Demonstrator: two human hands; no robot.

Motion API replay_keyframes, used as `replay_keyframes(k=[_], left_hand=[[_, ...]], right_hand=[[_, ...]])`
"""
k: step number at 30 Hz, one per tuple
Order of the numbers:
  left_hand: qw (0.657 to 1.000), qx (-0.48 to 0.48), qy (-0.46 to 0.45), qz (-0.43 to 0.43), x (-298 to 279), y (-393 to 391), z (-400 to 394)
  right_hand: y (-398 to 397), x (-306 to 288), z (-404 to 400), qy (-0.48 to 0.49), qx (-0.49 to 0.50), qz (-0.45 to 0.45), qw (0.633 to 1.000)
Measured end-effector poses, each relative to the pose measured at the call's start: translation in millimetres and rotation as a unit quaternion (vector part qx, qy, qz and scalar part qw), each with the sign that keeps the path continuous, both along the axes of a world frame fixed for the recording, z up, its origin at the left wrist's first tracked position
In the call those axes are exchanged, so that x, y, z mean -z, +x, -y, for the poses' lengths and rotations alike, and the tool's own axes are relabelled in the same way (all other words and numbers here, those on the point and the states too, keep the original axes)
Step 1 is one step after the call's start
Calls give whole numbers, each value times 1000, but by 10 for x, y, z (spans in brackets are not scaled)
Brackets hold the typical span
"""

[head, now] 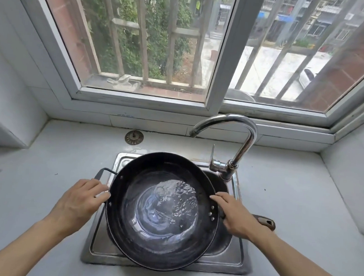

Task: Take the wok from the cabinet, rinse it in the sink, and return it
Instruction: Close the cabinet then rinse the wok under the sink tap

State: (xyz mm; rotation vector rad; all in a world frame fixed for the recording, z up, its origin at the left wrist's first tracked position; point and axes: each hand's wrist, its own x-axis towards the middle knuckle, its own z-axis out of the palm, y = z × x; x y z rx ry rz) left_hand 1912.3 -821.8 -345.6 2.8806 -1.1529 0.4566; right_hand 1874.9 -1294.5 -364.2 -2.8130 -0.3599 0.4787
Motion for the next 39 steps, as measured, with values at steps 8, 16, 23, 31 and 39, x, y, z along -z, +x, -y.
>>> replay_keyframes(k=[8, 16, 23, 31, 39], left_hand=[[998, 33, 33, 46, 67, 47, -6], [990, 61, 82, 98, 49, 104, 54], [984, 99, 103, 103, -57, 93, -42], [987, 153, -2, 56, -384, 25, -34], [983, 177, -6, 41, -469, 68, -29]], right_hand=[[-287, 246, 115, -30, -15, 102, 994], [-135, 343, 56, -25, 9, 146, 989], [-150, 238, 186, -17, -25, 142, 989], [-326, -175, 332, -32, -52, 142, 988], [-343, -306, 379, -12, -53, 201, 978]])
